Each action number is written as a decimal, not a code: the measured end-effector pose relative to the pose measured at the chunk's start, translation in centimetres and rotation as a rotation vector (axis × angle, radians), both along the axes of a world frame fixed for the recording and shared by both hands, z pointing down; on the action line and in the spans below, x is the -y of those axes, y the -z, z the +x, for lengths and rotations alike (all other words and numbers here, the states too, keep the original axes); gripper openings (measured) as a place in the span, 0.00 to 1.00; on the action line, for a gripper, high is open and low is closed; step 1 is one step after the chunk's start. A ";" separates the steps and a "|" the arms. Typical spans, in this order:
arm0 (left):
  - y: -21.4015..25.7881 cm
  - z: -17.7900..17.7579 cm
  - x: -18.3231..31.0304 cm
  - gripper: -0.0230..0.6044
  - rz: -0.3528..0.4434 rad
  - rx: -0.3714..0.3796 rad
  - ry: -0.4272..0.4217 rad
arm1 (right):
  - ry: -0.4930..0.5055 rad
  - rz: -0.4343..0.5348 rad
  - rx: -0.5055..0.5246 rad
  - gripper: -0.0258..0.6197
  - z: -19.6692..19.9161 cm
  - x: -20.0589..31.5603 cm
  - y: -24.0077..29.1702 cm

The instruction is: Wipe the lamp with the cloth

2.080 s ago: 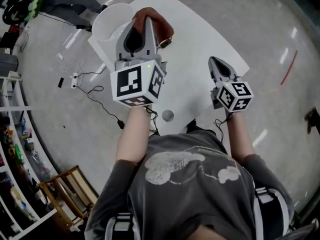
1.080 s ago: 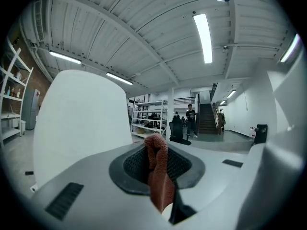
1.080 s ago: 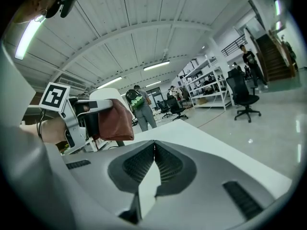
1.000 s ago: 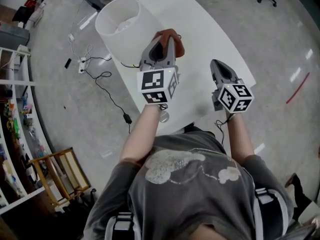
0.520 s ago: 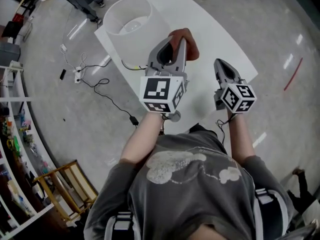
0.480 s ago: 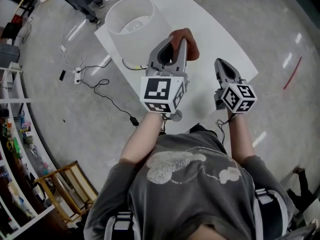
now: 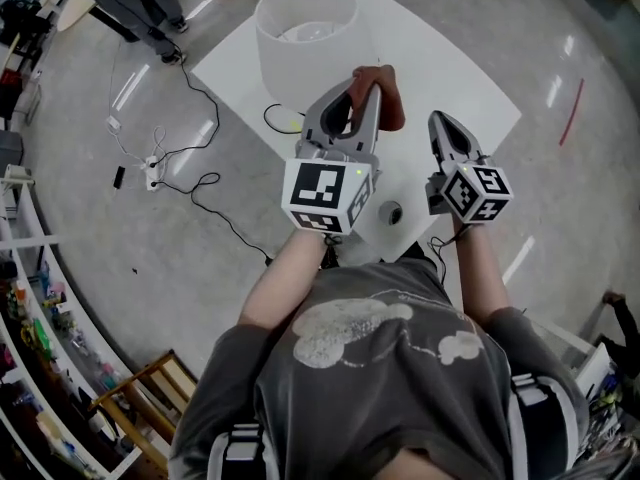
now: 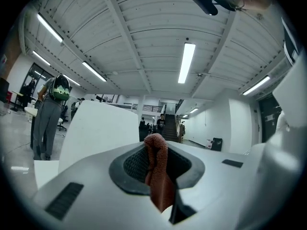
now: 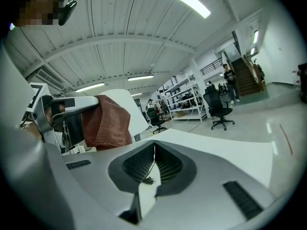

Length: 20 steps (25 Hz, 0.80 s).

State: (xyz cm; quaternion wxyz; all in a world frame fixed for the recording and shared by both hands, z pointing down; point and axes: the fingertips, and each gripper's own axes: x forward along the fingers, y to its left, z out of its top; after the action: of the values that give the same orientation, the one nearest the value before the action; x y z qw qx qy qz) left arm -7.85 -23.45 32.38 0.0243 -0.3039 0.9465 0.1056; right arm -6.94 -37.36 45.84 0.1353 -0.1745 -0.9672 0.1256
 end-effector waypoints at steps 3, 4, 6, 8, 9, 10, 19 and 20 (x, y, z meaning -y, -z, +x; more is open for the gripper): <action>-1.2 1.2 -2.1 0.15 -0.009 0.000 -0.057 | -0.061 -0.043 0.027 0.05 1.8 -2.1 -0.3; -1.7 1.6 -2.8 0.15 -0.009 -0.006 -0.072 | -0.083 -0.056 0.034 0.05 2.4 -2.7 -0.3; -2.3 2.3 -4.2 0.15 -0.007 -0.016 -0.098 | -0.125 -0.059 0.037 0.05 3.9 -3.6 -0.5; -2.8 3.0 -5.3 0.15 -0.007 -0.025 -0.122 | -0.163 -0.048 0.029 0.05 5.6 -4.2 -0.8; -3.0 3.3 -5.8 0.15 -0.003 -0.032 -0.135 | -0.184 -0.043 0.025 0.05 6.5 -4.3 -0.8; -3.1 3.6 -6.2 0.15 0.004 -0.038 -0.147 | -0.206 -0.039 0.025 0.05 7.4 -4.4 -0.7; -3.0 8.3 -7.3 0.15 0.031 -0.032 -0.165 | -0.268 0.005 0.079 0.05 14.3 -2.9 2.0; -3.1 8.7 -7.2 0.15 0.032 -0.039 -0.165 | -0.268 0.009 0.088 0.05 14.8 -2.7 2.5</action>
State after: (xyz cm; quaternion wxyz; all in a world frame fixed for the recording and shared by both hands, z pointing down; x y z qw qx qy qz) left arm 0.85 -16.28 35.50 0.0019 -0.3785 0.9167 0.1282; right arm 7.86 -34.71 43.33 0.0757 -0.0487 -0.9874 0.1304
